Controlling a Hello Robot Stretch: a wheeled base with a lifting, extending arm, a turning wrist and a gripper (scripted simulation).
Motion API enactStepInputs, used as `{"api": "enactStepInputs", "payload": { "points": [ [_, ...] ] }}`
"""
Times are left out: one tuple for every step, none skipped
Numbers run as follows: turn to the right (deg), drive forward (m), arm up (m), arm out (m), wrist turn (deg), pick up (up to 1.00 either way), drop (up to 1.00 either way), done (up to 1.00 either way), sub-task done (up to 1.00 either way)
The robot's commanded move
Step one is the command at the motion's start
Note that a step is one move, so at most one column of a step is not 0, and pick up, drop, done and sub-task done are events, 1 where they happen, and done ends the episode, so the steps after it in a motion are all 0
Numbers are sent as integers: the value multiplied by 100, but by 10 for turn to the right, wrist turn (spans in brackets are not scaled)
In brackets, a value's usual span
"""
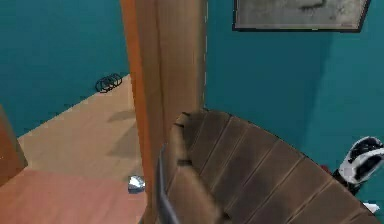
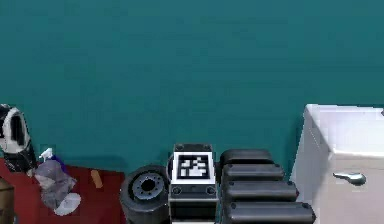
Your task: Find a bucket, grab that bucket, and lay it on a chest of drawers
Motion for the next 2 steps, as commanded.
{"api": "enactStepInputs", "payload": {
  "points": [
    [450, 0, 0, 0, 0, 0, 0, 0, 0],
    [450, 0, 0, 0, 0, 0, 0, 0, 0]
  ]
}}
